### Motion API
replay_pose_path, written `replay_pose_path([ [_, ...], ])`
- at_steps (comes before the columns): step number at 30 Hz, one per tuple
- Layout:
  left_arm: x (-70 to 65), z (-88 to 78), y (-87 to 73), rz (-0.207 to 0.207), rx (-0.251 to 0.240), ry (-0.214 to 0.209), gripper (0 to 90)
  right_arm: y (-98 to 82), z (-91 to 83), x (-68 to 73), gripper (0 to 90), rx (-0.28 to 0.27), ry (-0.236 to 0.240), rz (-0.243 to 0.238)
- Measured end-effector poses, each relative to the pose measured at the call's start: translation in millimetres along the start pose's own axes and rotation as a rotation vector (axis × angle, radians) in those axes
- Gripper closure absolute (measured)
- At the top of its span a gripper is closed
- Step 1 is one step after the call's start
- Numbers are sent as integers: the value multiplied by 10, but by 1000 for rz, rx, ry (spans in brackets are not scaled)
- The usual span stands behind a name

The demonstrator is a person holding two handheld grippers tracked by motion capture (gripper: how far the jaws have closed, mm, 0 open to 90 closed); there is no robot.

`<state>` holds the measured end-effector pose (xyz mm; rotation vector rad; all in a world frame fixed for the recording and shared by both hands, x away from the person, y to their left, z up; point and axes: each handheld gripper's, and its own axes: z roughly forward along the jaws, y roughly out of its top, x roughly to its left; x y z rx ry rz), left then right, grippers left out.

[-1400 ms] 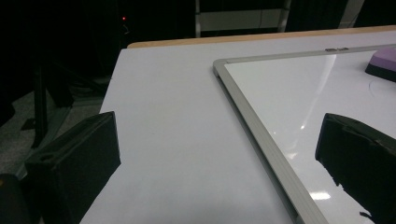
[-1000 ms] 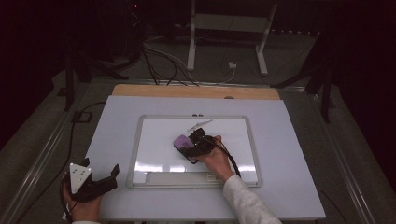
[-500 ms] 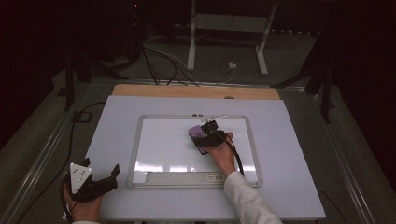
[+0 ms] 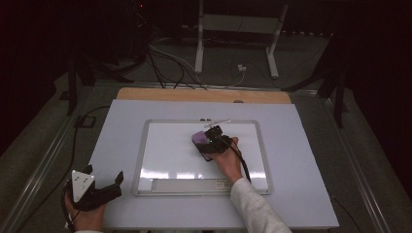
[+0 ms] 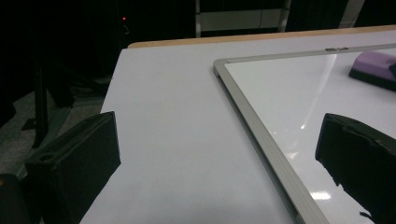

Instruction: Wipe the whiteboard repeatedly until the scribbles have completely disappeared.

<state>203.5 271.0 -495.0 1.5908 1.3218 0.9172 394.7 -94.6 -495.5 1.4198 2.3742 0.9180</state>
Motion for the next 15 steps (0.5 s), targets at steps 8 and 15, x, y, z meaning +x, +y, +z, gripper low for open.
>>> replay_pose_path([
  [8,-10,6,1,8,5,-1,7,-31,-20,32,415,15,47,-8],
  [15,-19,3,1,12,5,0,7,-69,13,314,414,24,164,-133],
])
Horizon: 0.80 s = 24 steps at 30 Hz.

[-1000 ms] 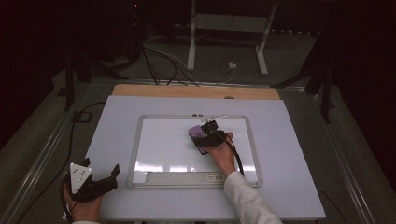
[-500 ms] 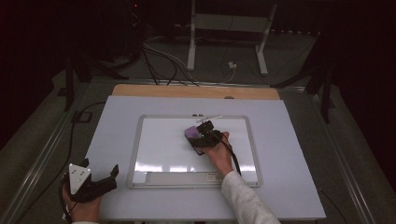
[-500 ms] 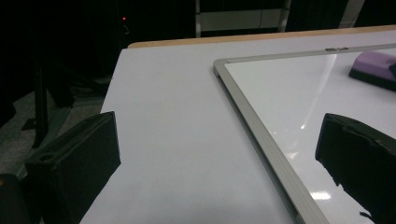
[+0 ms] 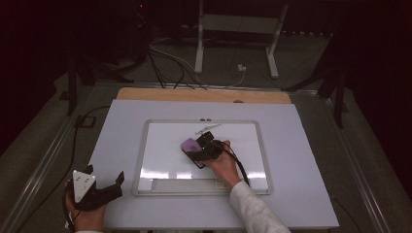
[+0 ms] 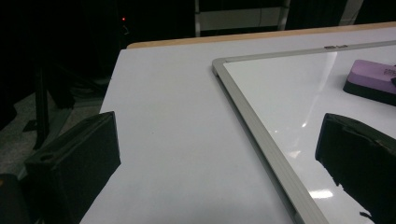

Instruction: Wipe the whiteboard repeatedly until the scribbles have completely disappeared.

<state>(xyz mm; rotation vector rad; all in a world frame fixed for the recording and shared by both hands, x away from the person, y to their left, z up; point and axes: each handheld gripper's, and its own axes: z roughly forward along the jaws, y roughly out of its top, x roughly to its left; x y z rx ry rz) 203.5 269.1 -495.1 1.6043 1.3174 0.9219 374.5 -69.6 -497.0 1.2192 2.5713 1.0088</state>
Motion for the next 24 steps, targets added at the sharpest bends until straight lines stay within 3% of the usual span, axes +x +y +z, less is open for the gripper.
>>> replay_pose_path([
  [1,4,0,-1,-1,1,0,7,-1,0,-14,414,-1,9,7],
  [3,10,1,-1,-1,-1,-2,7,3,-7,-47,414,-5,-18,17],
  [15,12,8,-2,-3,-1,-1,7,-97,-213,-542,413,-33,-191,234],
  [19,8,8,1,-2,-2,0,7,-186,-318,-667,413,-34,-214,263],
  [24,5,16,-2,-4,1,1,7,-331,-484,-795,413,-31,-261,266],
])
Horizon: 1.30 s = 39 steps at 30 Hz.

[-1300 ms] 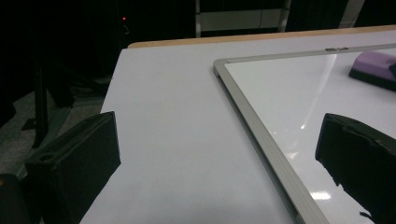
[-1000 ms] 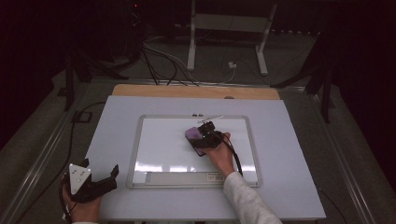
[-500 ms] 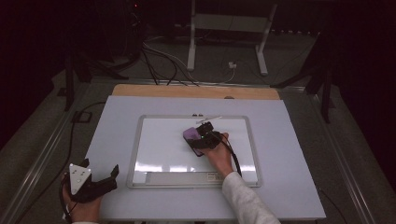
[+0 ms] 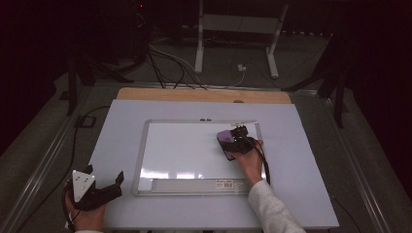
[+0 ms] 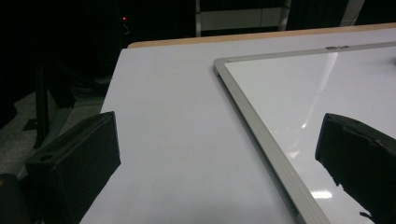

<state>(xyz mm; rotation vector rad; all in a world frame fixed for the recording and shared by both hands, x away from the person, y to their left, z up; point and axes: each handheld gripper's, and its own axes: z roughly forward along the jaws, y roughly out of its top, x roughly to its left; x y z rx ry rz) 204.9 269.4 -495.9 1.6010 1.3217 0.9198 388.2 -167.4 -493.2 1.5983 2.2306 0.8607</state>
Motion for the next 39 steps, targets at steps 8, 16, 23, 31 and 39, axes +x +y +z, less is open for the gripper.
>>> replay_pose_path([
  [8,-25,23,8,12,4,-6,7,-100,-86,-209,410,-11,21,29],
  [16,-13,18,7,6,2,-5,7,-104,-135,-106,279,-34,-50,-75],
  [23,-14,22,9,4,3,-5,7,-111,-250,65,302,-98,-77,-191],
  [31,-15,26,3,3,6,-5,7,-142,-184,61,312,-63,-84,-207],
  [39,-17,23,6,5,4,-5,7,-129,-176,-21,300,-55,-108,-199],
])
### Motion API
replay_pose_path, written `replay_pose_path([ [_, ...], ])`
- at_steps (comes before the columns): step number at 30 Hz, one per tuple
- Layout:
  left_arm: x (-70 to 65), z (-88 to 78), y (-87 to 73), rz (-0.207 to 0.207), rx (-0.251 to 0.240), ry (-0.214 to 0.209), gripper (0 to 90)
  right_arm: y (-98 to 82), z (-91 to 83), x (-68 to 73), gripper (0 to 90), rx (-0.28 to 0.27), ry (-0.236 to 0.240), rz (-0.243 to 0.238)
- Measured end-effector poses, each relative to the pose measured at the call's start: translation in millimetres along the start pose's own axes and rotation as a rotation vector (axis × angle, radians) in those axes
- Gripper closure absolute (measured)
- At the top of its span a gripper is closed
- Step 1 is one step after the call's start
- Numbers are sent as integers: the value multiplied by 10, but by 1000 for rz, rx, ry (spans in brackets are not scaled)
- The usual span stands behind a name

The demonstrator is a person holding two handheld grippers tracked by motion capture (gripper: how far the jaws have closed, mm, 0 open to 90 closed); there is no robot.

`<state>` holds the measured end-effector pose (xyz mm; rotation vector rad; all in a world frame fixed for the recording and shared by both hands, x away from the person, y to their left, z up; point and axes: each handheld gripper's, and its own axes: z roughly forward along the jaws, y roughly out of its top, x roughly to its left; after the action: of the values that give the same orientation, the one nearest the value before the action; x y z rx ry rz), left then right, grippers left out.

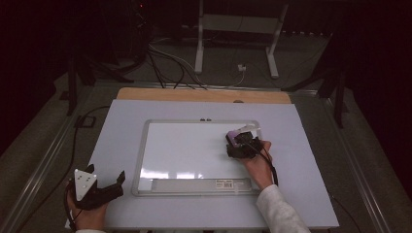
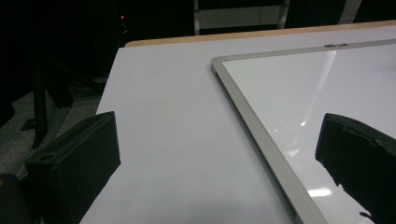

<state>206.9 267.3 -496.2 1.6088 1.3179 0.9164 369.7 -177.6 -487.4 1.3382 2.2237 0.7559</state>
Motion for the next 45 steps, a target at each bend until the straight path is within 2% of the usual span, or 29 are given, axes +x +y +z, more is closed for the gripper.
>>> replay_pose_path([
  [4,3,1,0,-1,0,0,7,-13,19,-75,309,16,0,26],
  [6,3,-1,0,0,0,0,7,-28,33,-104,346,21,11,47],
  [12,4,-3,1,0,0,1,7,-41,5,-119,587,-1,9,79],
  [14,3,-4,1,0,-1,1,7,-36,-12,-124,613,-2,-5,88],
  [25,4,-3,0,1,1,1,7,-49,-24,-110,633,-4,-13,99],
  [38,3,-2,1,1,0,1,7,-49,-25,-115,636,-8,-18,136],
  [45,7,-5,0,0,1,2,7,-45,-8,-125,637,-17,-37,158],
])
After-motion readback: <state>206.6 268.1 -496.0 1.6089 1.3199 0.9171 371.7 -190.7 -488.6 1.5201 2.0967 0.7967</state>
